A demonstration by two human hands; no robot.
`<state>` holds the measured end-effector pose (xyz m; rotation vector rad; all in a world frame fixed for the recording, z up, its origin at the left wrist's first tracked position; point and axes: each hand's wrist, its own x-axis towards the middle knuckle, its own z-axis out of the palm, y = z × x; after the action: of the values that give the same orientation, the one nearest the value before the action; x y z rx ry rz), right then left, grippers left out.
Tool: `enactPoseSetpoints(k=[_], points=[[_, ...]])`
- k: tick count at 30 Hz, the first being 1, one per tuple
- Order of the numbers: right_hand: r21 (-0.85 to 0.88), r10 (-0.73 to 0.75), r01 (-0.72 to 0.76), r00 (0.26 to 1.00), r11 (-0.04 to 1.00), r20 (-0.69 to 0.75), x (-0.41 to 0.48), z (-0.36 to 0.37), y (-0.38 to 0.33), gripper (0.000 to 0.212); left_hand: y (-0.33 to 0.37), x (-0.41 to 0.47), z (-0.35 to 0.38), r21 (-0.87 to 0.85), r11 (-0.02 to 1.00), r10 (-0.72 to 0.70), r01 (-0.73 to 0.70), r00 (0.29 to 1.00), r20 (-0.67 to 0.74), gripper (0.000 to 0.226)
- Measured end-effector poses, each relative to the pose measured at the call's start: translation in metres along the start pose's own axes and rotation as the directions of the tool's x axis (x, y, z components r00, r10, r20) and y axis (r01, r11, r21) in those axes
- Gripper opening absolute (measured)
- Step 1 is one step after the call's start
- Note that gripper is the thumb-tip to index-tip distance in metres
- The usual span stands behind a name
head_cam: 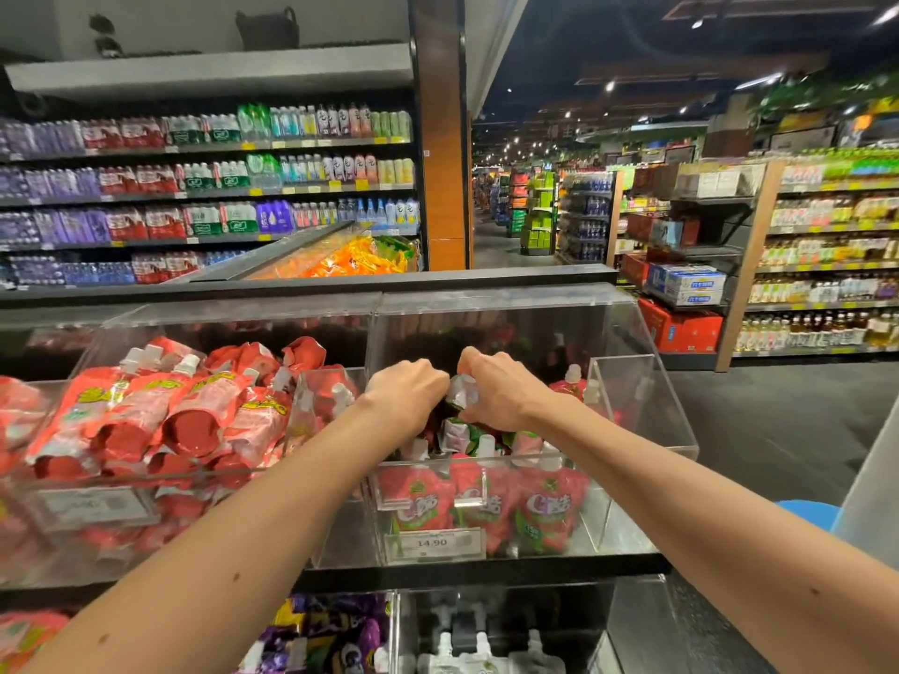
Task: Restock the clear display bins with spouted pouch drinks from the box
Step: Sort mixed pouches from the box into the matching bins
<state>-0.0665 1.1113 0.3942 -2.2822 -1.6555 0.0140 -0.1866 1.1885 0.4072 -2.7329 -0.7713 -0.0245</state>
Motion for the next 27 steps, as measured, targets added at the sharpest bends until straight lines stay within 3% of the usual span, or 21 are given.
enactPoseSetpoints(k=[5, 10, 14, 18, 21, 24, 27], points=[[0.101, 0.036, -0.046, 0.995, 0.994, 0.096, -0.004, 0.0, 0.004, 0.042, -0.007, -0.001, -0.006, -0.09, 0.996, 0.012, -0.014, 0.999, -0.031, 0.031], [0.143, 0.091, -0.109, 0.987, 0.984, 0.132, -0.031, -0.006, -0.008, 0.056, -0.005, -0.018, -0.002, -0.27, 0.963, 0.007, -0.023, 0.998, -0.059, 0.026], [0.124, 0.088, -0.071, 0.985, 0.99, -0.145, -0.081, -0.013, -0.022, 0.045, 0.002, -0.05, 0.006, -0.527, 0.84, -0.047, -0.125, 0.952, -0.302, 0.024], [0.268, 0.031, 0.126, 0.857, 0.955, -0.515, -0.181, 0.018, -0.037, 0.019, 0.034, -0.118, 0.028, -0.669, 0.67, -0.193, -0.321, 0.796, -0.574, 0.014], [0.42, 0.166, 0.099, 0.818, 0.902, -0.55, -0.275, 0.07, -0.039, 0.014, 0.081, -0.18, 0.058, -0.659, 0.619, -0.191, -0.427, 0.733, -0.653, 0.008], [0.576, 0.361, -0.043, 0.816, 0.816, -0.452, -0.367, 0.128, -0.025, 0.023, 0.154, -0.232, 0.094, -0.758, 0.481, -0.122, -0.441, 0.822, -0.556, 0.01], [0.707, 0.608, -0.261, 0.737, 0.657, -0.294, -0.462, 0.166, 0.011, 0.029, 0.249, -0.269, 0.138, -0.888, 0.315, 0.031, -0.337, 0.938, -0.345, 0.013]])
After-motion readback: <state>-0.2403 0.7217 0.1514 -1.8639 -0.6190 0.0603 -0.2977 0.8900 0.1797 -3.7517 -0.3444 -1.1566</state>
